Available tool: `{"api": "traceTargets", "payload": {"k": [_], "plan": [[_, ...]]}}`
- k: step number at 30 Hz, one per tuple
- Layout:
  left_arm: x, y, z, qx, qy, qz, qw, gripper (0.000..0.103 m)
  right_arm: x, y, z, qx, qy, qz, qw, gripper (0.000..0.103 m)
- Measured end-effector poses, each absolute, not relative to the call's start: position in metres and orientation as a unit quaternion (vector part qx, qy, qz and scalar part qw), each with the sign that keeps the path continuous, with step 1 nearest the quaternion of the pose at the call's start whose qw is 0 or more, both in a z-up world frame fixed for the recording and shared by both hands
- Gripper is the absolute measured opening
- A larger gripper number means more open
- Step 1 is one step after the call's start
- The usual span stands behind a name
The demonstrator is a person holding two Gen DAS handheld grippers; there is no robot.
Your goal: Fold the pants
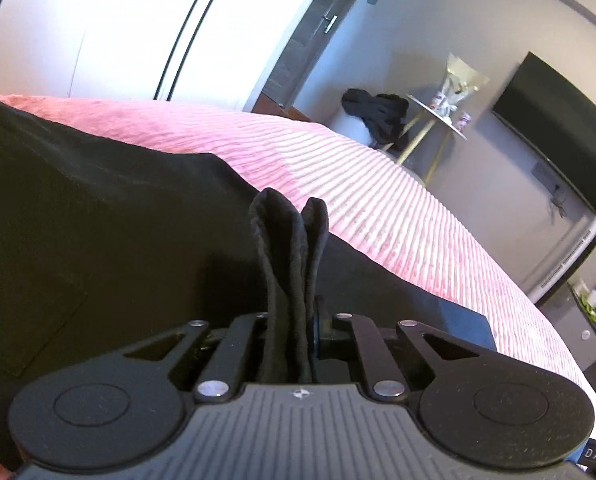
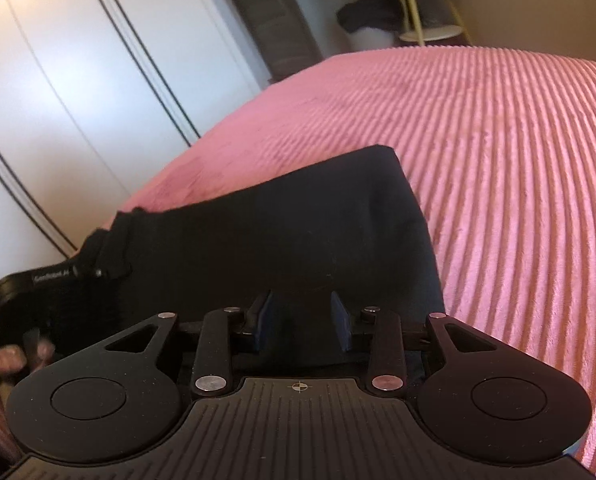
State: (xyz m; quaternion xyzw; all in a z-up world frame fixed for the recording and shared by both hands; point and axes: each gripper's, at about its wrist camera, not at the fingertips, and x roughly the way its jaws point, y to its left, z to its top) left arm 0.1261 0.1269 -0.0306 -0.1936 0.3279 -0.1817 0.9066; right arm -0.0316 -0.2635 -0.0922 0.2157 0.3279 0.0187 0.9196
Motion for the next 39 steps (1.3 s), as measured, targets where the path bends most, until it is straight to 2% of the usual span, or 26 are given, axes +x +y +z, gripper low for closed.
{"api": "traceTargets", "payload": {"k": [1, 3, 5, 7, 9, 11, 13, 19, 22, 26, 28, 29, 30, 32, 36, 39], "plan": [[0.13, 0.127, -0.034, -0.195, 0.347, -0.178, 0.9, 0.01, -0.031, -0.265, -0.093, 0.22, 0.326, 0.014, 0.919, 0.038], [0.134, 0.125, -0.038, -0.181, 0.379, -0.133, 0.898, 0.028, -0.03, -0.271, -0.094, 0.233, 0.325, 0.002, 0.917, 0.038], [0.129, 0.132, -0.033, -0.191, 0.355, -0.096, 0.91, 0.052, -0.032, -0.276, -0.095, 0.24, 0.32, -0.009, 0.916, 0.037], [0.119, 0.134, -0.022, -0.176, 0.309, -0.06, 0.933, 0.069, -0.031, -0.278, -0.096, 0.24, 0.318, -0.012, 0.917, 0.03], [0.109, 0.128, -0.013, -0.147, 0.269, -0.044, 0.951, 0.076, -0.027, -0.277, -0.099, 0.232, 0.323, -0.02, 0.917, 0.029], [0.107, 0.118, -0.012, -0.132, 0.264, -0.07, 0.953, 0.089, -0.022, -0.274, -0.103, 0.215, 0.326, -0.029, 0.92, 0.028], [0.111, 0.101, -0.016, -0.102, 0.284, -0.087, 0.95, 0.091, -0.013, -0.27, -0.107, 0.187, 0.333, -0.042, 0.923, 0.018], [0.141, 0.089, -0.048, -0.086, 0.382, -0.058, 0.918, 0.093, -0.005, -0.263, -0.114, 0.146, 0.332, -0.046, 0.931, 0.019], [0.144, 0.091, -0.047, -0.078, 0.364, -0.031, 0.928, 0.092, -0.006, -0.266, -0.115, 0.158, 0.33, -0.04, 0.93, 0.022], [0.139, 0.109, -0.041, -0.129, 0.342, -0.014, 0.931, 0.089, -0.008, -0.265, -0.115, 0.151, 0.329, -0.035, 0.932, 0.024], [0.13, 0.129, -0.03, -0.159, 0.316, 0.027, 0.935, 0.09, -0.009, -0.264, -0.113, 0.147, 0.33, -0.033, 0.932, 0.028], [0.124, 0.141, -0.026, -0.177, 0.302, 0.049, 0.935, 0.097, -0.009, -0.264, -0.112, 0.149, 0.331, -0.03, 0.931, 0.031], [0.116, 0.154, -0.022, -0.2, 0.289, 0.061, 0.934, 0.099, -0.01, -0.264, -0.111, 0.152, 0.331, -0.025, 0.931, 0.037], [0.107, 0.178, -0.022, -0.253, 0.276, 0.062, 0.925, 0.099, -0.01, -0.26, -0.11, 0.143, 0.331, -0.022, 0.932, 0.042], [0.099, 0.208, -0.039, -0.333, 0.299, 0.081, 0.89, 0.099, -0.012, -0.246, -0.109, 0.098, 0.332, -0.018, 0.938, 0.052], [0.099, 0.211, -0.042, -0.342, 0.306, 0.087, 0.884, 0.099, -0.012, -0.243, -0.109, 0.087, 0.334, -0.017, 0.939, 0.053]]}}
